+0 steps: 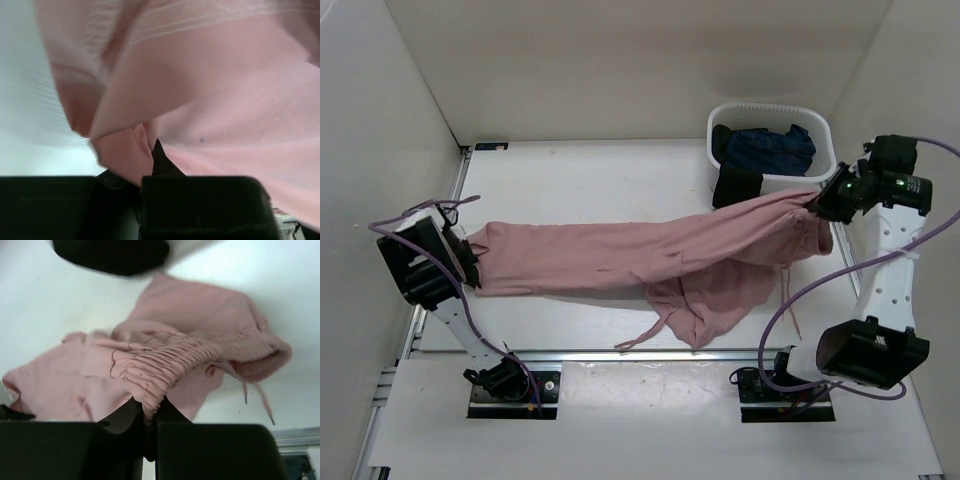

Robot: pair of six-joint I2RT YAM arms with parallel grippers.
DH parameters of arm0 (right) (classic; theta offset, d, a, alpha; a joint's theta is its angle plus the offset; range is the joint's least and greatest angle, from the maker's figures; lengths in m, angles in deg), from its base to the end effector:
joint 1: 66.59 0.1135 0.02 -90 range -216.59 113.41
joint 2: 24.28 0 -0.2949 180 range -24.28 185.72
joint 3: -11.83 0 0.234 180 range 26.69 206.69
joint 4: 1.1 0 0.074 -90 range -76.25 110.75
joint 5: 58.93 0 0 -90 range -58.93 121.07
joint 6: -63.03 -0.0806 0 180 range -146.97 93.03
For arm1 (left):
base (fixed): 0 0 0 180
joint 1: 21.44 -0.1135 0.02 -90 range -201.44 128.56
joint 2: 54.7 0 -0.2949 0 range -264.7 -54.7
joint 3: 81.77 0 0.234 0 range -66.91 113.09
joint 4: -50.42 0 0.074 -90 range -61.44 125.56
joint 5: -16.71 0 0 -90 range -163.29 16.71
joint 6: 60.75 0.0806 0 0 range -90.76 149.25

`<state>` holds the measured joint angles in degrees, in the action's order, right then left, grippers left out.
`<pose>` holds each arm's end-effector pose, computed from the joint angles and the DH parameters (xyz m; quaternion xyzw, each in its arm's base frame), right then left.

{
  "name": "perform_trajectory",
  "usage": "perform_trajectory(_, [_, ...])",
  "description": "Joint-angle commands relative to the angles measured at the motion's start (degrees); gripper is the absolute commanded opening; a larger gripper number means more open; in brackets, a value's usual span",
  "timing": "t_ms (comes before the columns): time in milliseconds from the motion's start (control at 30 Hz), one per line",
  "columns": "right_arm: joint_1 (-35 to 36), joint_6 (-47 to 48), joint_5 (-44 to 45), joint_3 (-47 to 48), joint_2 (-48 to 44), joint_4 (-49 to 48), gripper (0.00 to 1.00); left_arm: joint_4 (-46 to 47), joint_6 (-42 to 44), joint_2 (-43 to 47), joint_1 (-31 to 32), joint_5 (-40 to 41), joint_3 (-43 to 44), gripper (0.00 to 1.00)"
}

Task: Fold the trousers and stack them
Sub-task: Flatten the trousers out

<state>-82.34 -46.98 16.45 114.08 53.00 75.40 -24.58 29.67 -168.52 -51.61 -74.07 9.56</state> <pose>0.2574 -0.0515 0.3809 0.2476 0.9041 0.1322 0.3221 0.2903 0.1675 0.1405 0.2566 -0.9643 0.0238 0.0612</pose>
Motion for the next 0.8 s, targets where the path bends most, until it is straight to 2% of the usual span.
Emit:
perform_trajectory(0, [-1.3,-1.87,6.42,7.7,-3.09,4.87,0.0,4.42,-0.43,3.77,-1.72,0.94,0.62,0.14])
perform_trajectory(233, [-2.62,-9.86,16.36,2.52,-16.0,7.08,0.0,0.73,-0.43,16.95,-9.37,7.46,1.14,0.14])
perform_trajectory(333, [-2.62,-12.67,25.48,4.98,-18.73,11.03,0.0,-3.75,-0.43,21.26,-9.9,10.26,0.62,0.14])
perform_trajectory(400, [-2.62,-16.45,31.72,2.01,-22.4,14.18,0.02,-5.42,-0.43,24.16,-9.9,12.72,-3.83,0.14])
perform_trajectory(433, [-2.62,-19.68,38.45,-2.62,-24.0,15.16,0.26,-5.43,-0.43,26.0,-9.9,14.73,-6.13,0.14])
perform_trajectory(500, [-2.62,-22.17,43.42,-8.18,-29.08,15.17,0.64,-4.2,-0.43,26.72,-9.9,16.06,-13.31,0.14])
perform_trajectory(533, [-2.62,-23.31,45.35,-10.82,-30.59,14.39,0.74,-4.2,-0.43,27.24,-9.9,16.07,-15.45,0.19])
perform_trajectory(567, [-2.62,-24.97,48.85,-15.37,-31.91,13.68,0.88,-3.41,-0.43,27.25,-9.9,16.59,-17.21,0.33])
perform_trajectory(633, [-2.62,-27.09,52.74,-18.13,-33.68,13.67,0.97,-2.45,-0.43,27.25,-9.9,17.82,-21.26,0.41])
perform_trajectory(700, [-2.62,-29.89,55.9,-18.75,-34.3,15.07,0.99,-1.82,-0.43,27.25,-10.43,19.83,-22.85,0.57])
perform_trajectory(733, [-2.62,-29.91,57.66,-18.75,-34.3,15.08,0.99,-1.04,-0.43,27.25,-10.43,19.85,-23.55,0.71])
perform_trajectory(767, [-2.62,-29.3,57.68,-18.75,-34.82,15.08,0.99,-1.03,-0.43,28.03,-10.95,20.63,-23.56,0.75])
